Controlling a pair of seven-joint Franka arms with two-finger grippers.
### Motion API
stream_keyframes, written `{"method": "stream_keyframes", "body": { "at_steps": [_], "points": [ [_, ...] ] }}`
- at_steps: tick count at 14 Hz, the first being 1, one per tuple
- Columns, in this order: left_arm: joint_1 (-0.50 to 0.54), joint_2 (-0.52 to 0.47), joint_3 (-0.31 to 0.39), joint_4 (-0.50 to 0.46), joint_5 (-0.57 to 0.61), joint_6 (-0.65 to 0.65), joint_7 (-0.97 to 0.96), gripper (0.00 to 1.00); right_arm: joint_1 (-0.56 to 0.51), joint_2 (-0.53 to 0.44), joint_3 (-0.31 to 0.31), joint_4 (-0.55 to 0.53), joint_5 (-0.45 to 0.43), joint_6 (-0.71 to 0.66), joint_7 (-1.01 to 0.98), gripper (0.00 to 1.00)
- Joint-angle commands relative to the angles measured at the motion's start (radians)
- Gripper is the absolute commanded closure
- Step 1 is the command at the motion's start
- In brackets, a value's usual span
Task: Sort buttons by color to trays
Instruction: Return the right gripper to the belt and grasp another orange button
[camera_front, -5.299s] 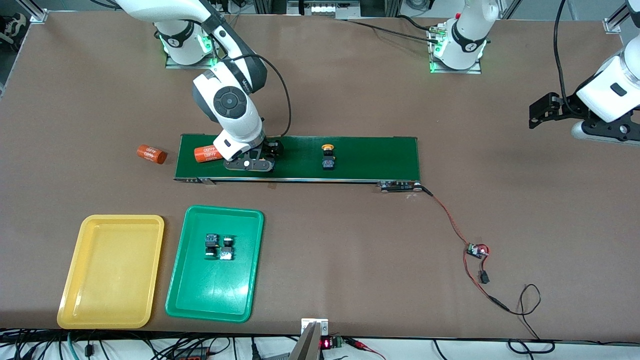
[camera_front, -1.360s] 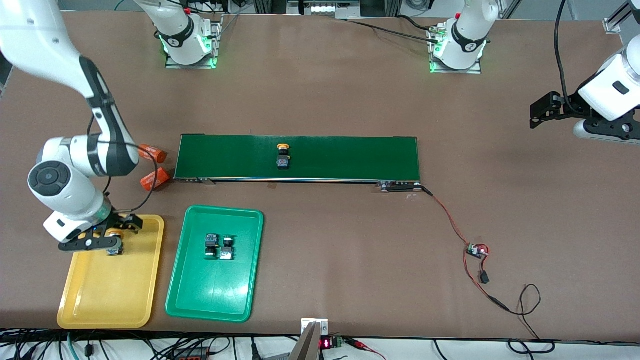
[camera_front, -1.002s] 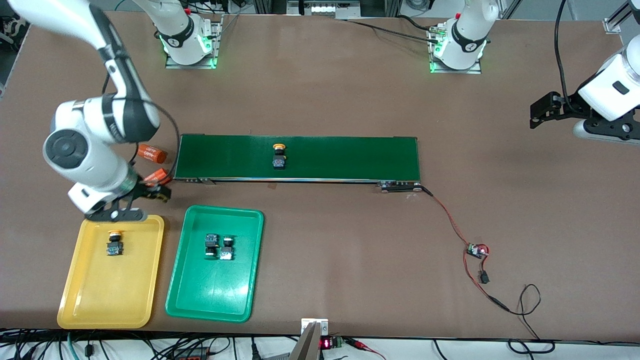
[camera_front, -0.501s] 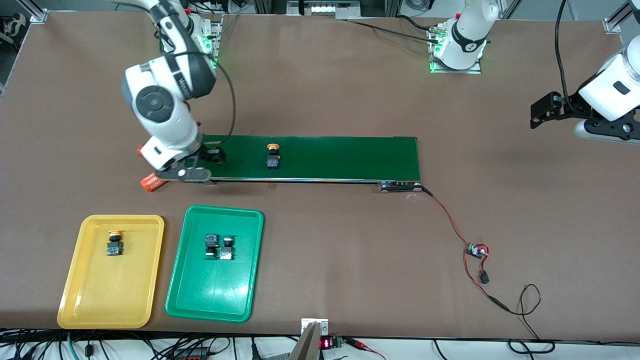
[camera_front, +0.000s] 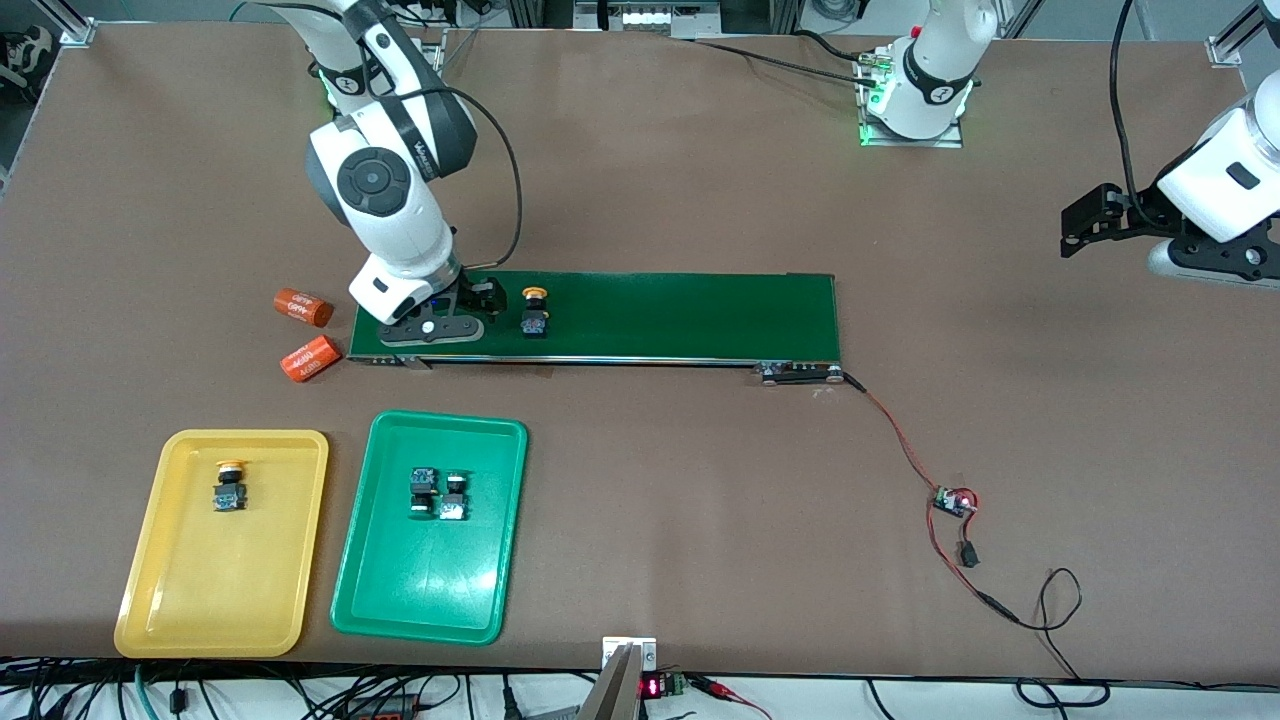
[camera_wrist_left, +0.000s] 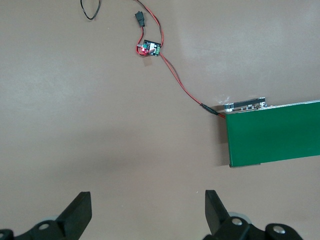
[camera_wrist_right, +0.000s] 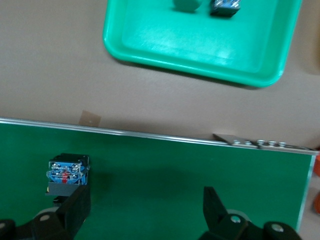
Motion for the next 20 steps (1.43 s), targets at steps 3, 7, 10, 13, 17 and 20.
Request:
{"method": "stream_keyframes", "body": {
  "at_steps": [3, 7, 10, 13, 17, 20],
  "points": [
    [-0.004, 0.011, 0.000, 0.029, 0.022, -0.022, 0.017, 0.00, 0.026, 0.032, 0.002, -0.014, 0.052, 0.060, 0.016, 0.00],
    [-0.004, 0.010, 0.002, 0.029, 0.022, -0.022, 0.019, 0.00, 0.041, 0.047, 0.002, -0.014, 0.068, 0.079, 0.040, 0.00],
    [-0.004, 0.010, 0.002, 0.029, 0.022, -0.022, 0.020, 0.00, 0.040, 0.058, 0.002, -0.014, 0.071, 0.083, 0.048, 0.00],
    [-0.004, 0.010, 0.002, 0.029, 0.022, -0.022, 0.017, 0.00, 0.038, 0.075, 0.001, -0.016, 0.076, 0.083, 0.062, 0.00],
    [0.007, 0.010, 0.006, 0.029, 0.021, -0.022, 0.013, 0.00, 0.035, 0.101, -0.001, -0.017, 0.077, 0.082, 0.062, 0.00],
    [0.005, 0.013, 0.008, 0.029, 0.021, -0.017, 0.011, 0.00, 0.026, 0.122, -0.004, -0.017, 0.077, 0.086, 0.060, 0.00]
  ]
}}
